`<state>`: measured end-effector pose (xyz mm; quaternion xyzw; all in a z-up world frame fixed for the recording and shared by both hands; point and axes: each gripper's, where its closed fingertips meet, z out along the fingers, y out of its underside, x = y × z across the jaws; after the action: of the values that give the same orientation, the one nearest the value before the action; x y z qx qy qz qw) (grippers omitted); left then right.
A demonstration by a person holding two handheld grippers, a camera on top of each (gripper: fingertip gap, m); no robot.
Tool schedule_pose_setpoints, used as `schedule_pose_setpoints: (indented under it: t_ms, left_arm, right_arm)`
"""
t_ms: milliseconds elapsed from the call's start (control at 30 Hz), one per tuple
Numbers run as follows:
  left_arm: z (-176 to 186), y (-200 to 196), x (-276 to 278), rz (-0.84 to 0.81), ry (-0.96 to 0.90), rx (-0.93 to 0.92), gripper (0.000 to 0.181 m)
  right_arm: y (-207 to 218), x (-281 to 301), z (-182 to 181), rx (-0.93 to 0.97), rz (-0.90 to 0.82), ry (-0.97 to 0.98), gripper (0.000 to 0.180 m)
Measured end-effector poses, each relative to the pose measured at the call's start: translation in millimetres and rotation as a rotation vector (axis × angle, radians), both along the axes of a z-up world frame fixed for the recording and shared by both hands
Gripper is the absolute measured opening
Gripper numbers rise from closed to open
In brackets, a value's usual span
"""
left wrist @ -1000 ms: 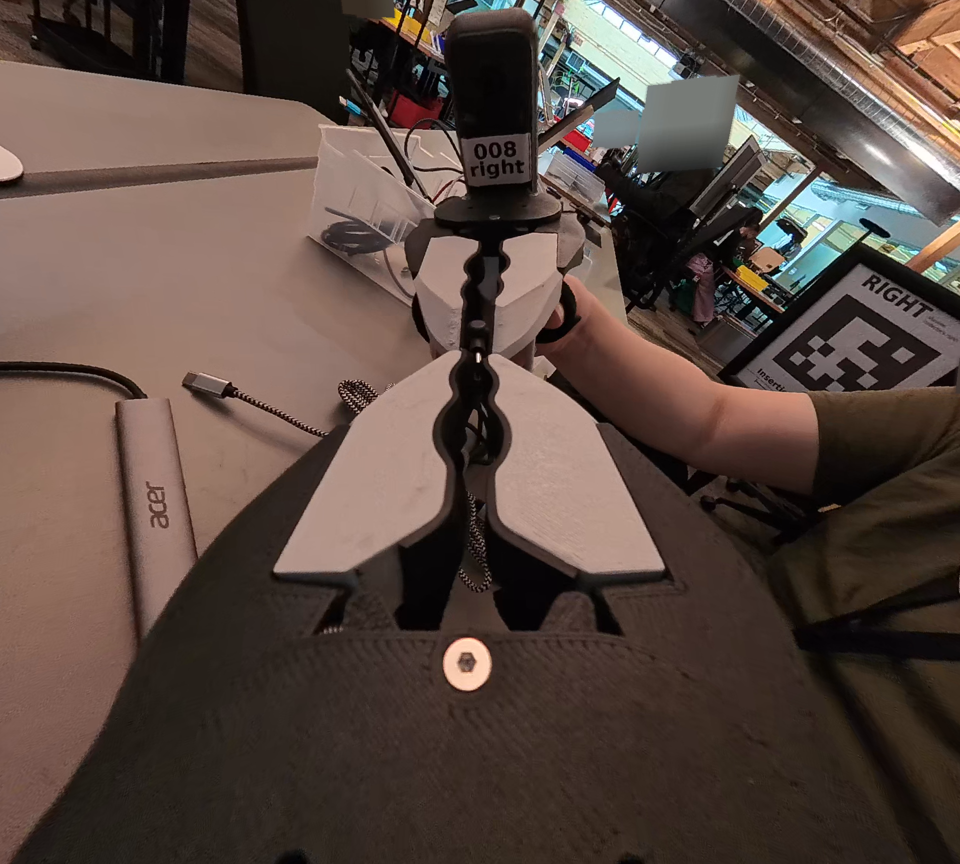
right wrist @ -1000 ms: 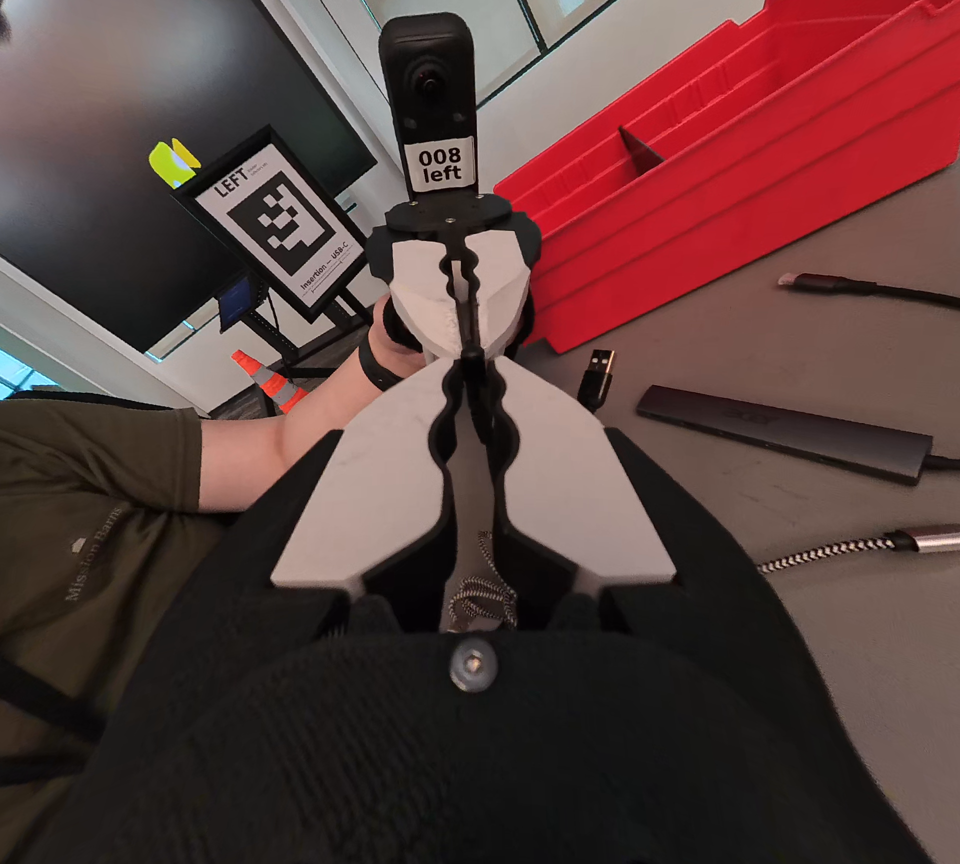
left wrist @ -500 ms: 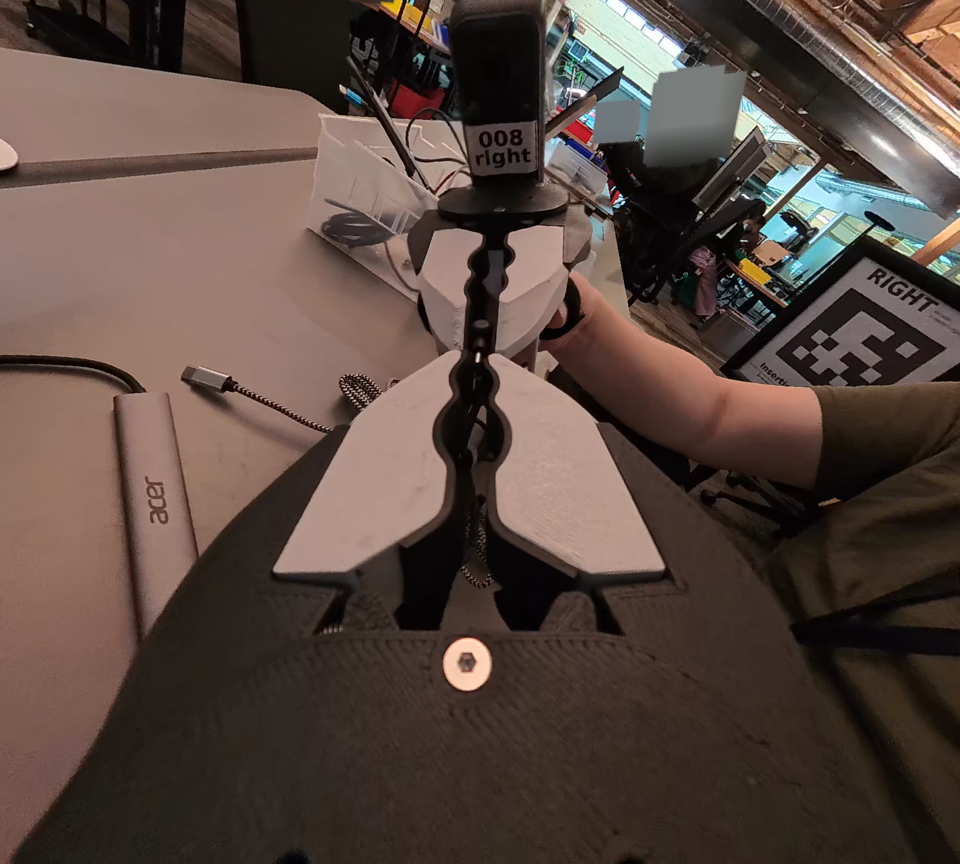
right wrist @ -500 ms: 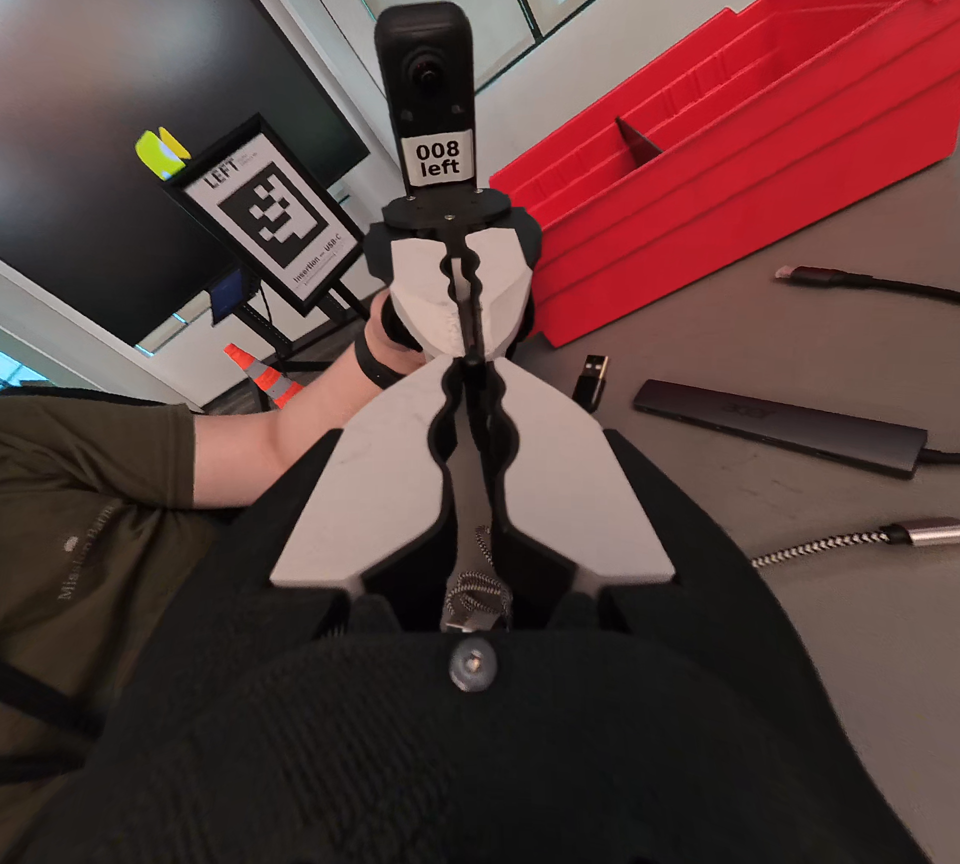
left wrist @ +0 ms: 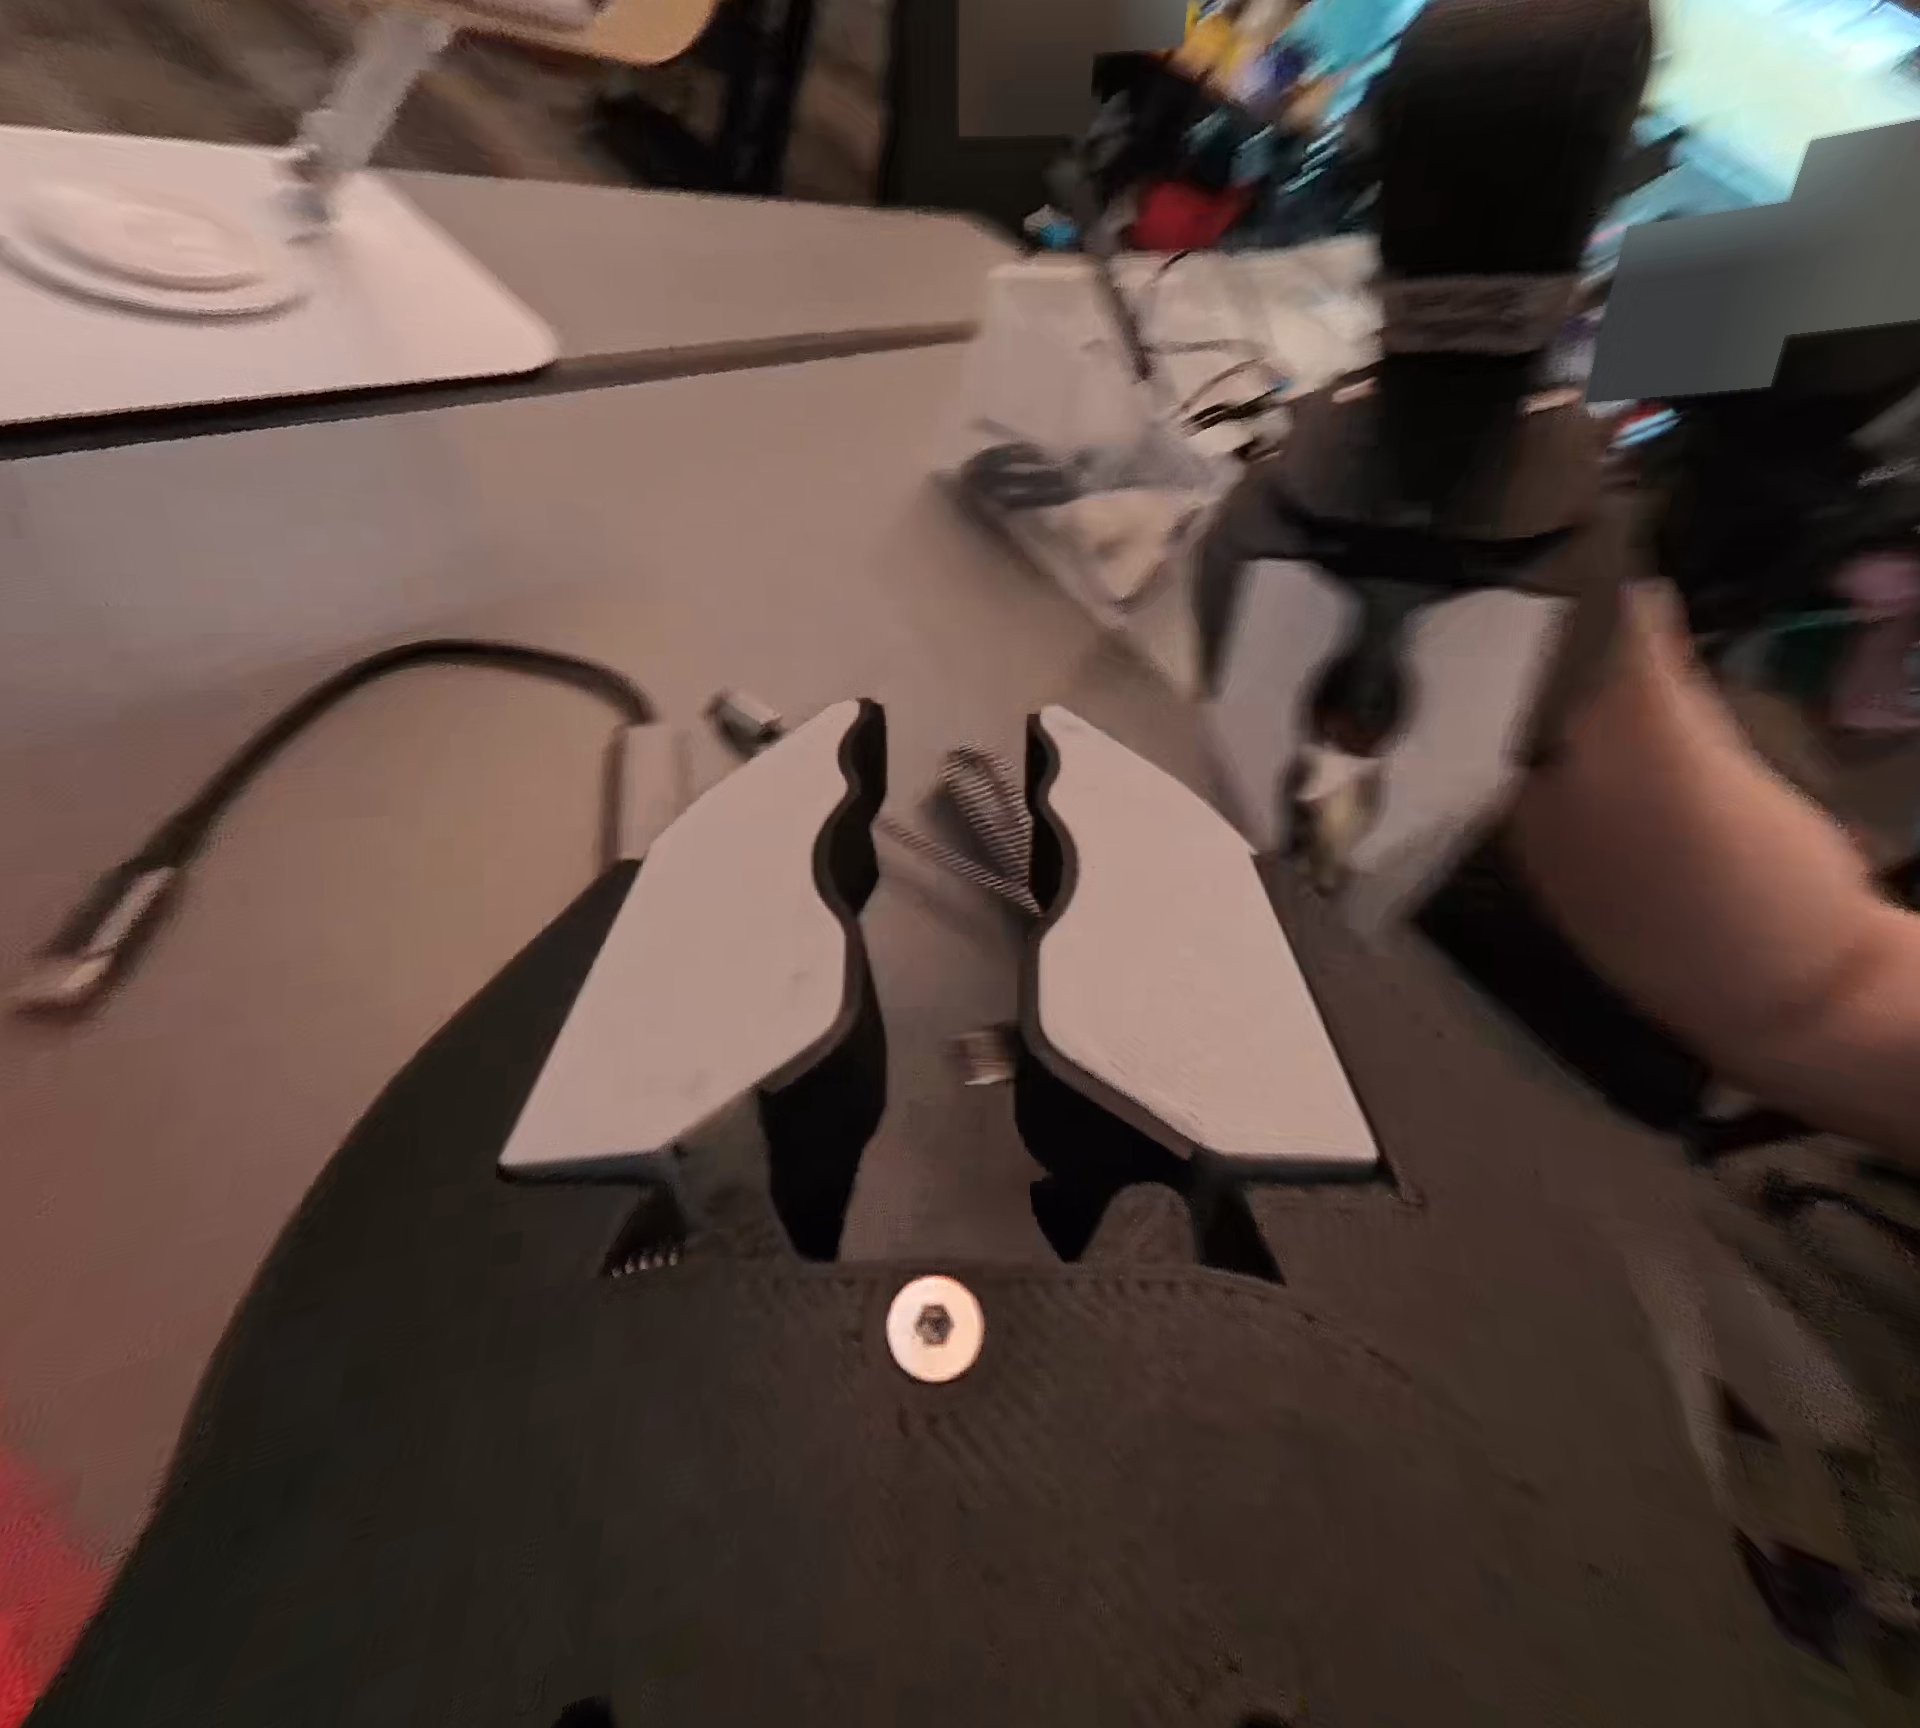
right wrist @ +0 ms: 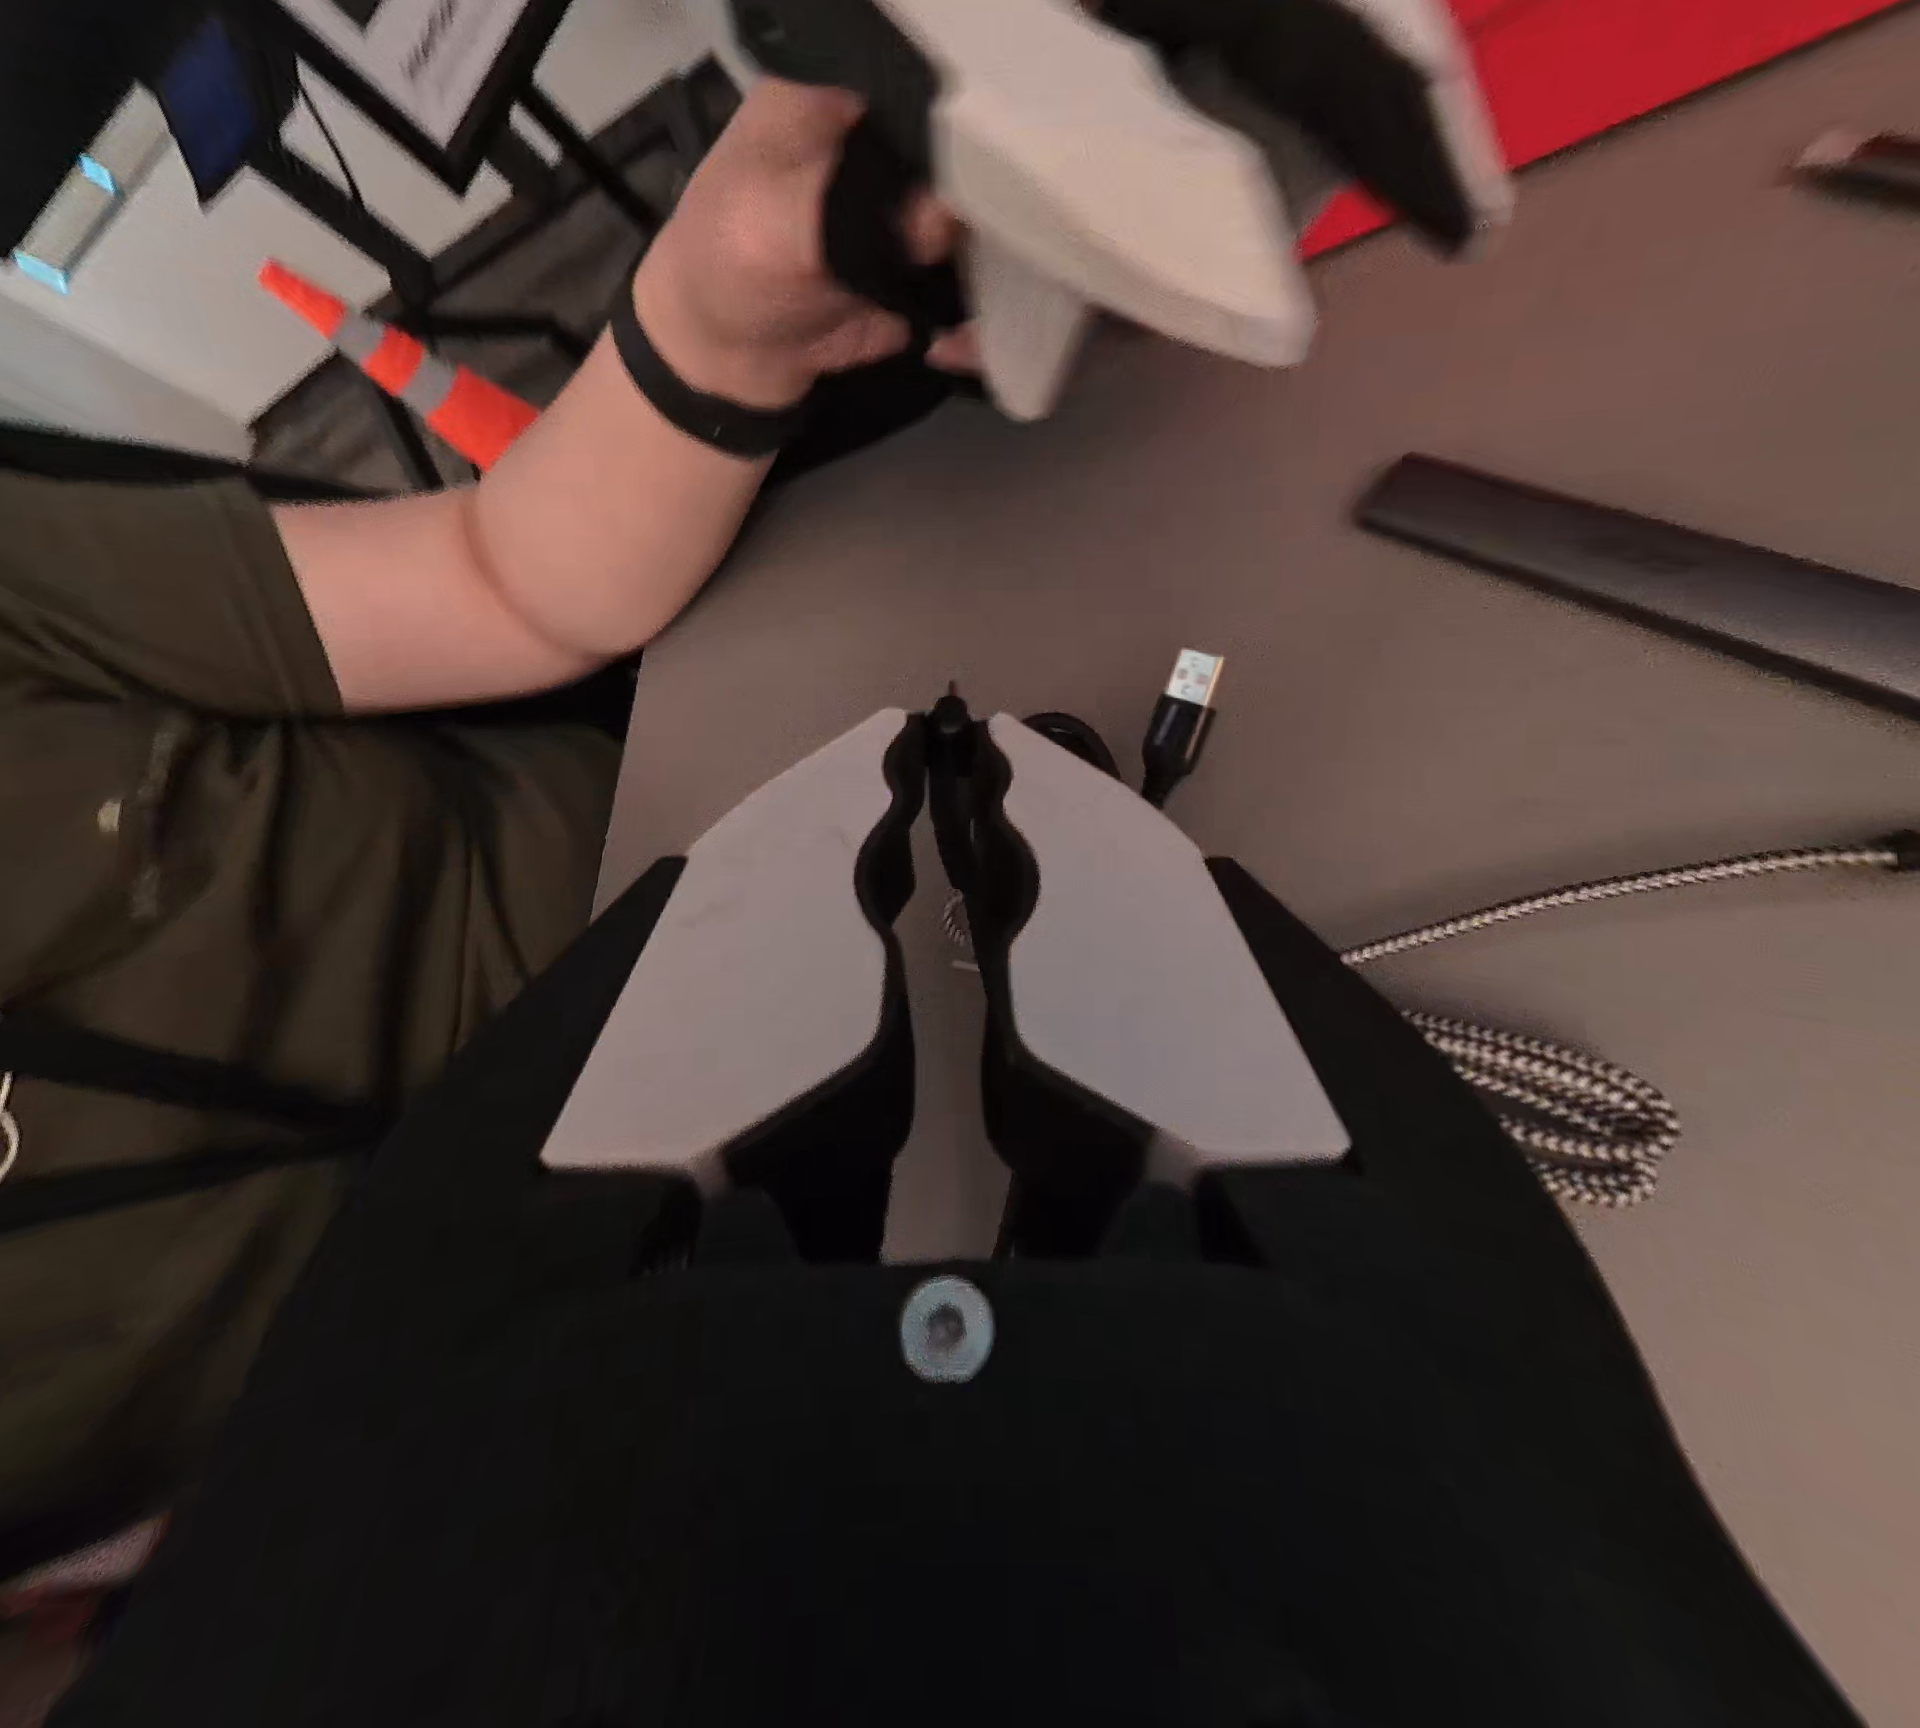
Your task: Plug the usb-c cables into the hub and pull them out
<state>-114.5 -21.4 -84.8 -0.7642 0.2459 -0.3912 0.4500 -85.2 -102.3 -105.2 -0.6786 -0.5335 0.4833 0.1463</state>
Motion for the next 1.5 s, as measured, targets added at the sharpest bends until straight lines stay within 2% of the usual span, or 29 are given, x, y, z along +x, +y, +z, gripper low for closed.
schedule_pose_setpoints:
  t_ms: [100, 167, 267, 400, 867, 1500]
  left_arm:
    - [-28, 14, 1, 0.037, 0.276, -0.056, 0.029]
    - [-50, 21, 1, 0.020, 0.447, -0.124, 0.026]
    - [-87, 27, -5, -0.042, 0.681, -0.256, 0.033]
    - [-118, 38, -19, -0.080, 0.866, -0.369, 0.042]
    - [-120, 20, -40, -0.162, 1.028, -0.536, 0.040]
    - [-119, 45, -12, -0.247, 1.084, -0.713, 0.038]
  right_arm:
    - [-20, 7, 1, 0.047, 0.114, -0.041, 0.008]
    - [-21, 11, 5, 0.078, 0.115, -0.054, 0.008]
    - [-22, 12, 19, 0.097, 0.105, -0.013, 0.008]
    - [-25, 15, 28, 0.130, 0.120, 0.009, 0.008]
    - [-24, 22, 33, 0.160, 0.125, 0.006, 0.008]
    - [-20, 25, 22, 0.167, 0.127, -0.041, 0.008]
